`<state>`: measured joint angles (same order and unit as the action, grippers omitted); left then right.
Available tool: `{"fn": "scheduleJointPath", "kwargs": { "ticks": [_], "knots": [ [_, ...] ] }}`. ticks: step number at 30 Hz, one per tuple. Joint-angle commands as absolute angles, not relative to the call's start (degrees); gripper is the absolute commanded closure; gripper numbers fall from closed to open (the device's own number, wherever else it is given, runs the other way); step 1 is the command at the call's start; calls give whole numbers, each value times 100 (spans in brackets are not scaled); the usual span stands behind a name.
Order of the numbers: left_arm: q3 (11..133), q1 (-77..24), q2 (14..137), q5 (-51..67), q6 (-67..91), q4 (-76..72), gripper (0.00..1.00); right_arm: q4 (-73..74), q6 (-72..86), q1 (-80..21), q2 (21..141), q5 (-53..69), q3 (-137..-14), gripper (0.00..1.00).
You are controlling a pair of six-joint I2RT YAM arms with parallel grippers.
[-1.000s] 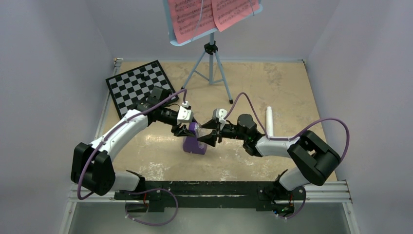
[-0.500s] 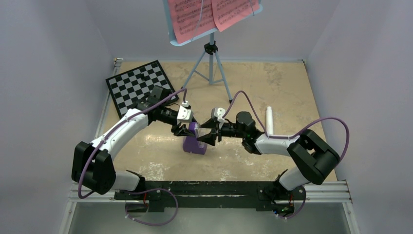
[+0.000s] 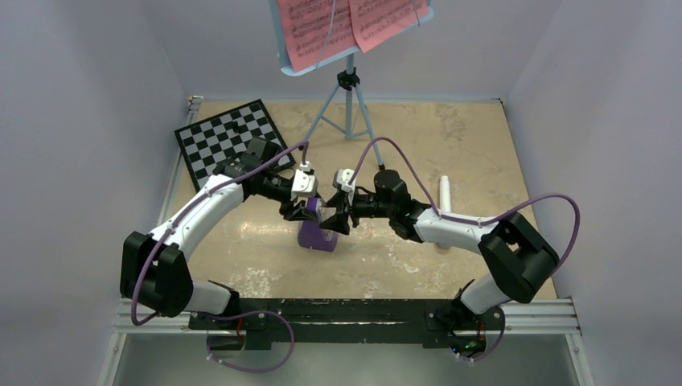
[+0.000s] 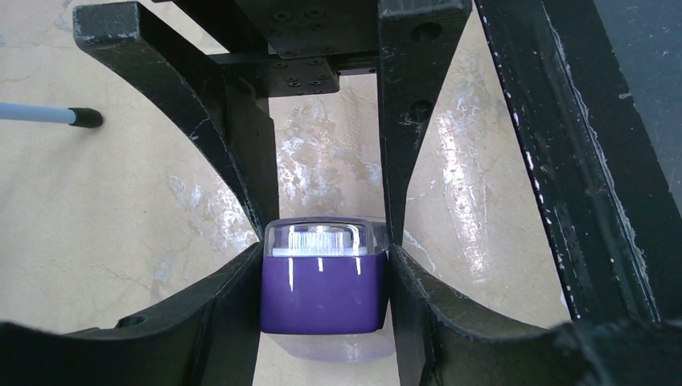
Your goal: Pack up the instrument practice props
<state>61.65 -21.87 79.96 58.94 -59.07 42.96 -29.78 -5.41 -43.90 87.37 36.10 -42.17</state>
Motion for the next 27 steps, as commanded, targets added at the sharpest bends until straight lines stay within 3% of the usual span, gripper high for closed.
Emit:
{"fn": "scheduleJointPath", "kwargs": {
  "ticks": [1, 2, 5, 6, 7, 11, 12, 21, 27],
  "knots": [
    [5783, -2396, 8204, 5550, -5747, 4156, 81, -2069, -811, -4671, 9121, 2845, -4359, 100],
    [5742, -2385, 8127, 5501, -5717, 4108, 70, -2064, -788, -4668, 9068, 2897, -4347, 100],
    [5595, -2316, 7792, 5310, -5486, 3891, 40, -1918, -812, -4591, 8756, 3034, -4279, 65],
    [5571, -2300, 7671, 5258, -5435, 3872, 10, -1844, -835, -4555, 8626, 3084, -4277, 56],
    [5560, -2290, 7569, 5222, -5386, 3876, 2, -1716, -876, -4531, 8517, 3116, -4292, 46],
    [5599, -2269, 7216, 5046, -5027, 3895, 1, -1273, -942, -4421, 8203, 3140, -4507, 5],
    [5628, -2268, 7157, 4947, -4781, 3854, 1, -1162, -1003, -4401, 8139, 3141, -4576, 1],
    [6012, -2276, 6332, 3938, -2430, 3737, 1, 271, -1234, -3897, 7570, 3049, -5167, 1],
    [7045, -2525, 7062, 2798, -609, 4384, 1, 1522, -1221, -3270, 7198, 2800, -5720, 1]
  ]
}}
